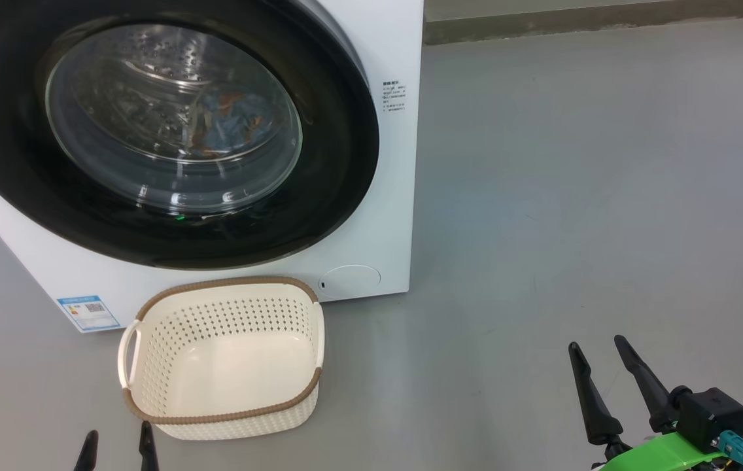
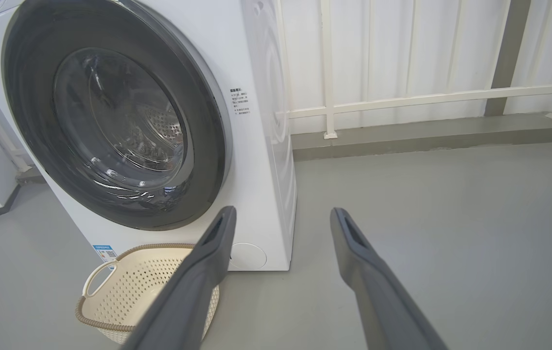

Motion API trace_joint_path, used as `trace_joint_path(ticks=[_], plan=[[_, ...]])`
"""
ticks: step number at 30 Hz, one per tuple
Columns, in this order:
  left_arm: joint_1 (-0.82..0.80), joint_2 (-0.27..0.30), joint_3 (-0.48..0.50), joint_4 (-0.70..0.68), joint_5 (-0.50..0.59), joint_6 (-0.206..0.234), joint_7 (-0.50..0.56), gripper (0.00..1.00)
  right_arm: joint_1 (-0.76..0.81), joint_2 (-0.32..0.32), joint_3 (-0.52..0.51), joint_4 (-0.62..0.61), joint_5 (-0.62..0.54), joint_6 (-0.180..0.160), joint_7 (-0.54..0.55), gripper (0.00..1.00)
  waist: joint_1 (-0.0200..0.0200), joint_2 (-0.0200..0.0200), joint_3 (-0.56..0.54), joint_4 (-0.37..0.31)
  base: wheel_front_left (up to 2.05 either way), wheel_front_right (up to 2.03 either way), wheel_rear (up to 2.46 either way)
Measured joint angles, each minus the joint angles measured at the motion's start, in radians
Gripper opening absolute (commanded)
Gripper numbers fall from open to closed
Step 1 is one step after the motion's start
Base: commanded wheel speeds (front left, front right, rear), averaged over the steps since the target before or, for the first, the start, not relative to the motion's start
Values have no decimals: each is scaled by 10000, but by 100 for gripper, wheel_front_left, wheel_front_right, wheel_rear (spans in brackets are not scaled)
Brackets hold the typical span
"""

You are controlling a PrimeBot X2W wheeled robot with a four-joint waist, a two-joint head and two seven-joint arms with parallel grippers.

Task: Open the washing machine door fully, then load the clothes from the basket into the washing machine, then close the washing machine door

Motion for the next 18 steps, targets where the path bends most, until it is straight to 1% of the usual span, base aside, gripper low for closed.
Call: trace_joint_path(ticks=[16,17,18], plan=[[-1,0,44,-188,119,-69,0,100,0,40,-92,-121,-102,0,0,100,0,0,41,47,0,0,0],[-3,-13,31,-104,104,-69,4,0,-1,40,-61,-21,-90,2,0,0,0,0,41,48,0,0,0],[7,-42,12,33,96,-69,8,0,12,50,-31,127,-86,2,4,0,0,0,42,48,0,0,0]])
